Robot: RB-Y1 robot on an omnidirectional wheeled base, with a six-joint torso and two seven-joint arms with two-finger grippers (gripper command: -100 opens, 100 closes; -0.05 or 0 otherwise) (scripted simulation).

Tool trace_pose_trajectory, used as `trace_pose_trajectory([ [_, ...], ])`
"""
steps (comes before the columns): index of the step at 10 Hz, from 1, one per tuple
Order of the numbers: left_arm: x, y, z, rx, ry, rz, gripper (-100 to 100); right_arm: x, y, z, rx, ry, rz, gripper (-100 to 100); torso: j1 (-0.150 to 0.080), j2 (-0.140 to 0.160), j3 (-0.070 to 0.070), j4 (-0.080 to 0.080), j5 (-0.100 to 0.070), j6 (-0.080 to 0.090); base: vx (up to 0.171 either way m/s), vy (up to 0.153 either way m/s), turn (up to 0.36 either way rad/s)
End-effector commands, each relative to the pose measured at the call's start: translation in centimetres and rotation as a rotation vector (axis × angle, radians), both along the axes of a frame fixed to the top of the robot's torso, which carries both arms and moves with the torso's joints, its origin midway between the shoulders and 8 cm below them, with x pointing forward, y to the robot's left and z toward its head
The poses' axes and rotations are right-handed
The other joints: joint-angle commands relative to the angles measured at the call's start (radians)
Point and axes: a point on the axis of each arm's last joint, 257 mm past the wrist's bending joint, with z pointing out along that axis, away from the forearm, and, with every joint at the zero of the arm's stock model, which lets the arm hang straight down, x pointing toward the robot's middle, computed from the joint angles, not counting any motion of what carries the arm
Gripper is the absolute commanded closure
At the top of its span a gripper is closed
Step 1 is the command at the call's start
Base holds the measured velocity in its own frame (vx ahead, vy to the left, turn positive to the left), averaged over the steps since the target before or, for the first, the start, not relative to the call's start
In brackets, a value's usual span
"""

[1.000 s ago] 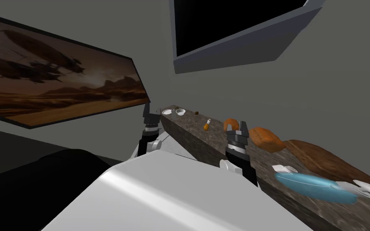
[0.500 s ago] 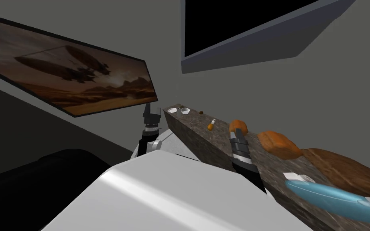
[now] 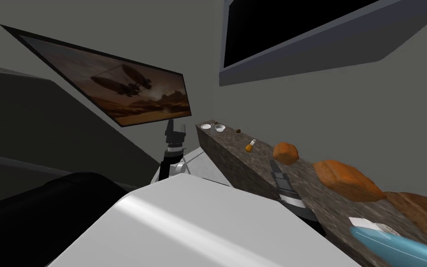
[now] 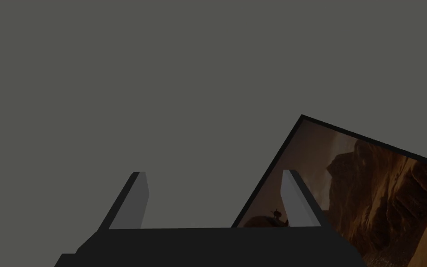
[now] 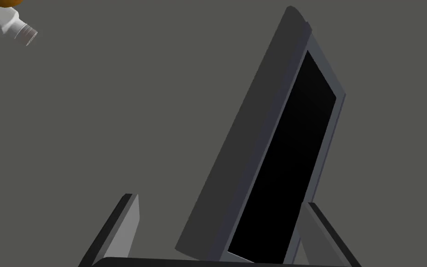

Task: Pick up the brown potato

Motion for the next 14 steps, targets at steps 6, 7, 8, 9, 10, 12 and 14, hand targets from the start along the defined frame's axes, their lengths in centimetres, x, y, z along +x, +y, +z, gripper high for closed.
trace_pose_trajectory([
  [6,0.0,0.0,0.0,0.0,0.0,0.0,0,-4.3,-3.0,-6.4,-0.36,0.185,0.03,-100,-0.001,-0.002,-0.001,0.0,0.0,0.001,-0.039,0.0,0.182],
  [7,0.0,0.0,0.0,0.0,0.0,0.0,0,-4.3,-2.8,-6.6,-0.373,0.189,0.035,-100,-0.001,-0.002,-0.001,0.0,0.0,0.0,-0.031,-0.006,0.122],
  [8,0.0,0.0,0.0,0.0,0.0,0.0,0,-5.9,-4.0,-8.2,-0.464,0.242,0.052,-100,-0.001,-0.002,-0.001,0.0,0.0,0.001,-0.032,0.002,0.291],
  [9,0.0,0.0,0.0,0.0,0.0,0.0,0,-5.9,-3.8,-8.4,-0.479,0.246,0.058,-100,-0.001,-0.002,-0.001,0.0,0.0,0.0,-0.025,-0.008,0.131],
  [10,0.0,0.0,0.0,0.0,0.0,0.0,0,-7.6,-5.2,-9.8,-0.566,0.298,0.079,-100,-0.001,-0.003,-0.002,0.0,0.0,0.001,-0.023,-0.003,0.274],
  [12,0.0,0.0,0.0,0.0,0.0,0.0,0,-9.4,-6.3,-11.4,-0.671,0.356,0.115,-100,-0.001,-0.003,-0.002,-0.001,0.0,0.001,-0.021,-0.004,0.227],
  [14,0.0,0.0,0.0,0.0,0.0,0.0,0,-11.4,-7.6,-12.9,-0.771,0.413,0.156,-100,-0.001,-0.004,-0.002,-0.001,0.0,0.001,-0.02,-0.005,0.198],
])
